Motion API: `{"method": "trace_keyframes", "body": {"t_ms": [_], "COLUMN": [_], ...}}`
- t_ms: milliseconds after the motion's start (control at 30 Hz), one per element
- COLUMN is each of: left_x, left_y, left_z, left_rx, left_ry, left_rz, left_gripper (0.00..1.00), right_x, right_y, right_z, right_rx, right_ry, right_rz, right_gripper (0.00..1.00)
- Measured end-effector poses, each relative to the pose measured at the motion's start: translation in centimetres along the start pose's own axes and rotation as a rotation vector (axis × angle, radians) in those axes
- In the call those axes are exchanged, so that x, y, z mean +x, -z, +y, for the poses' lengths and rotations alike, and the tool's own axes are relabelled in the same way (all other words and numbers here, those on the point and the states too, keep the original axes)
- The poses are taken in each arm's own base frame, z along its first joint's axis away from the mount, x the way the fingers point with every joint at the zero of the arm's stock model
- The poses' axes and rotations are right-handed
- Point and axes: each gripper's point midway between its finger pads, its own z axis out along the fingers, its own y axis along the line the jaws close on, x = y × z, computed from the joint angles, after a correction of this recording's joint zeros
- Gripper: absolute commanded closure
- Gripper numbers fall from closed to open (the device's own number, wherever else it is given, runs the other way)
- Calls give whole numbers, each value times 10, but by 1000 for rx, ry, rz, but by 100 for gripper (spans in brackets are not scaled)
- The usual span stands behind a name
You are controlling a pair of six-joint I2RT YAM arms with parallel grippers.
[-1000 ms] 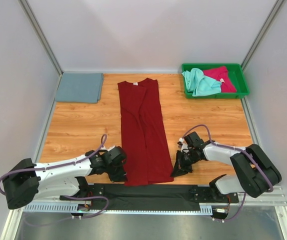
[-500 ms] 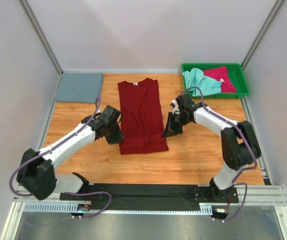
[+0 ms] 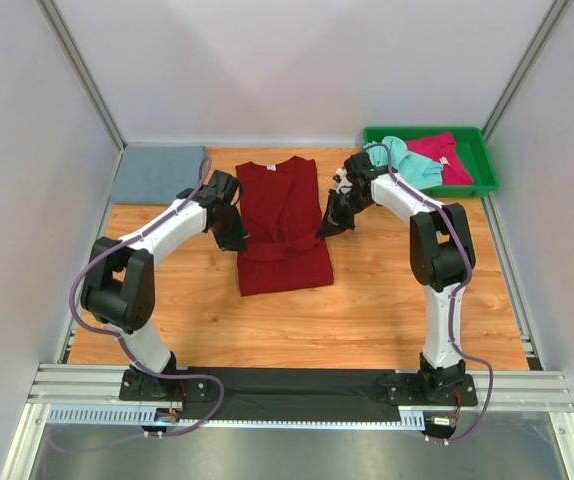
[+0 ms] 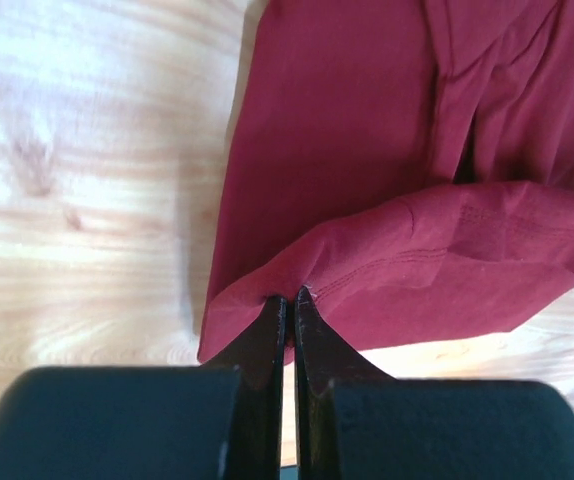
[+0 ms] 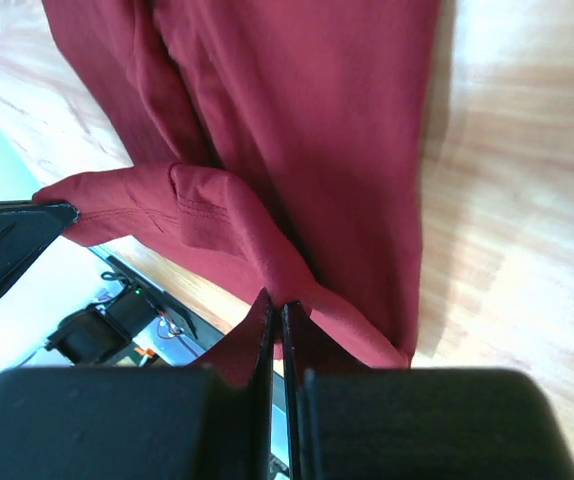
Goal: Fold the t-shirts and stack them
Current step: Fold the tshirt
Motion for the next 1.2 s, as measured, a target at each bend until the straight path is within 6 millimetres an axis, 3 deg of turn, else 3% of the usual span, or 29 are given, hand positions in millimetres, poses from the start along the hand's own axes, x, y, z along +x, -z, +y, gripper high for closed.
{"method": "trace_keyframes", "body": {"t_ms": [367, 767, 833, 867, 1000, 1133, 1200], "left_x": [-33, -39, -39, -40, -54, -74, -72], "left_y": [-23, -37, -40, -41, -37, -10, 15], "left_z": [-18, -3, -2, -2, -5, 3, 5], "left_rx": [20, -22, -27, -30, -48, -112, -112], "left_ry": [17, 53, 56, 49, 10, -68, -115], "left_rz": [14, 47, 52, 56, 27, -85, -140], "left_gripper": [100, 100, 88, 81, 69, 66, 66], "right_x": [-29, -33, -38, -41, -53, -61, -51], "right_y": [-1, -13, -15, -15, -11, 7, 20], "right_z": [-14, -18, -17, -16, -15, -23, -29], "right_rx": [-21, -40, -43, -46, -38, 47, 120], "right_ry": [-54, -68, -65, -63, -51, -5, 19], "right_rz": [20, 58, 56, 52, 33, -19, -52], "right_gripper": [100, 98, 94, 85, 67, 52, 46]}}
